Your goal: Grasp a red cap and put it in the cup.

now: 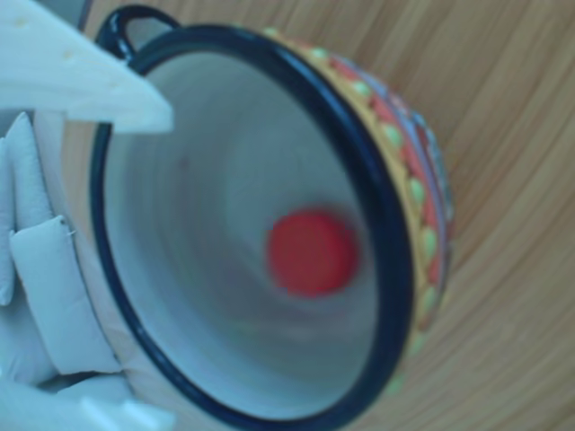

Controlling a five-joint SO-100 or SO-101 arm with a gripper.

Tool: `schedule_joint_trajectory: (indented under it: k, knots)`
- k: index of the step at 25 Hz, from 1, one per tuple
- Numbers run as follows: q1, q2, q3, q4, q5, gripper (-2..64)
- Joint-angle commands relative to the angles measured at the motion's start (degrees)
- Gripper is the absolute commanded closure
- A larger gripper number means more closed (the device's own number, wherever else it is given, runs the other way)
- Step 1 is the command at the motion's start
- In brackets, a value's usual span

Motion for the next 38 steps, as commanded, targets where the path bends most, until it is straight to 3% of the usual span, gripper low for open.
schedule_joint_trajectory:
  k: [1,15,28,38]
  knots:
    - [-0.2,1.8,-3.3,2.7,0.4,21.7]
    - [-4.7,2.8,-9.1,4.1,0.4,21.8]
    - [-14.3,20.9,-7.9,4.0,0.4,21.8]
    - [-23.7,33.0,9.9,4.0,0.5,21.8]
